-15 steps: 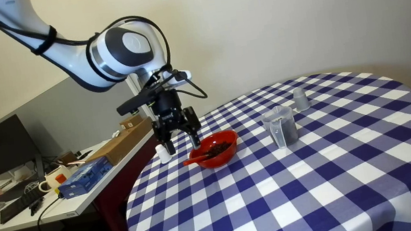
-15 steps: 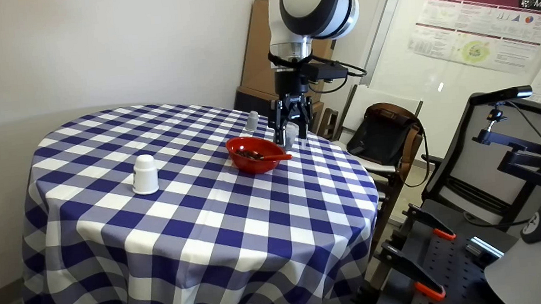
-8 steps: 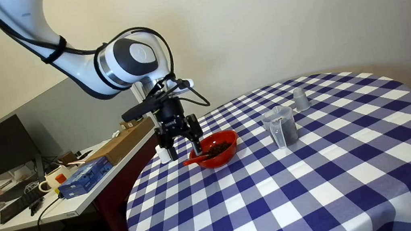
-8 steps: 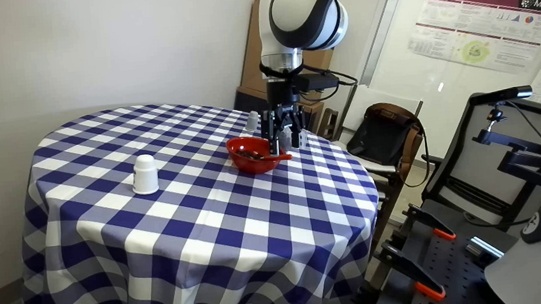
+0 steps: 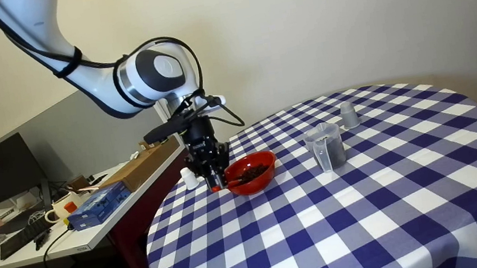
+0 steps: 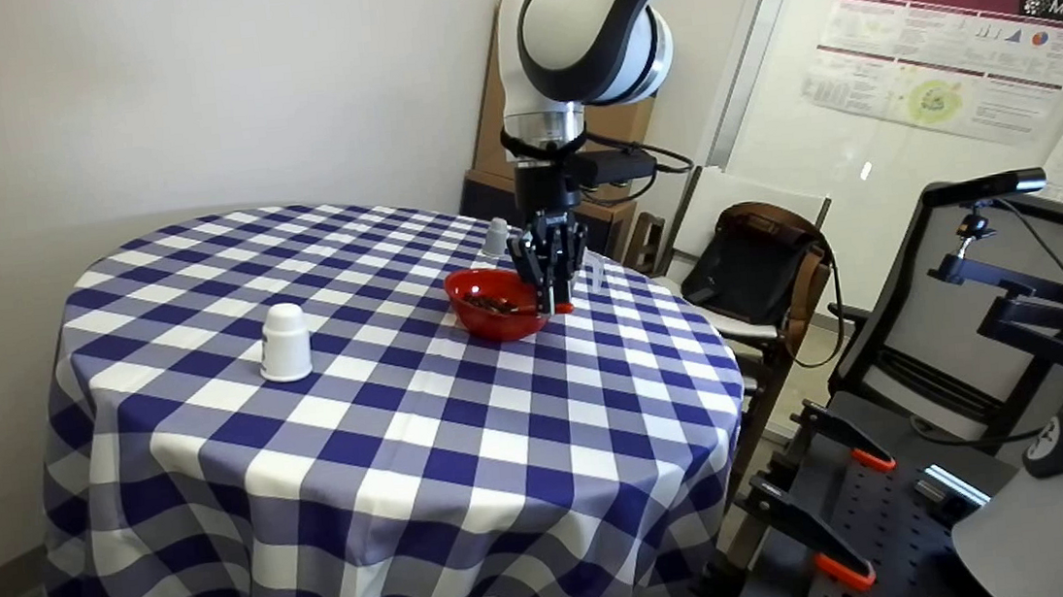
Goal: Scoop some of the contents in the red bowl and put them in the clear jar
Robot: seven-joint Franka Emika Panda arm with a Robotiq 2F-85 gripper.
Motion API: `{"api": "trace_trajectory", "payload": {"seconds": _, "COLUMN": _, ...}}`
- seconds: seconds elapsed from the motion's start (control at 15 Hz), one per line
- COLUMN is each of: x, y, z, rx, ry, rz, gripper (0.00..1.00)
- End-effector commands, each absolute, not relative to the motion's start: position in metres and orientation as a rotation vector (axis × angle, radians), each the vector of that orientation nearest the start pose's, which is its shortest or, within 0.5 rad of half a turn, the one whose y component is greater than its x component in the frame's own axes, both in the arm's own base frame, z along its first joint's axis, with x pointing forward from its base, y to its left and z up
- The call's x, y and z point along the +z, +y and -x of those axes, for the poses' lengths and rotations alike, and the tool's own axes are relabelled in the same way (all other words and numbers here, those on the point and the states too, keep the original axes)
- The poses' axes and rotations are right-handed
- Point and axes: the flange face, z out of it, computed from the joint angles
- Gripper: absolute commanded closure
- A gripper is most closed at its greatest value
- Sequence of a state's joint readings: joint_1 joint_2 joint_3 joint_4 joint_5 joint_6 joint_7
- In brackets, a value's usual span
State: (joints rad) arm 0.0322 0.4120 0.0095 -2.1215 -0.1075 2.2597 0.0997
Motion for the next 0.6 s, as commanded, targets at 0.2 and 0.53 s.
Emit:
{"api": "trace_trajectory", "payload": {"seconds": 0.2, "x": 0.1940, "y": 0.0197, "z": -0.5515, "rx": 0.408, "ry": -0.028, "rz": 3.211, "gripper": 0.89}}
{"api": "trace_trajectory", "payload": {"seconds": 0.53, "x": 0.1968, "y": 0.0187, "z": -0.5518, "rx": 0.398, "ry": -0.025, "rz": 3.210, "gripper": 0.89}}
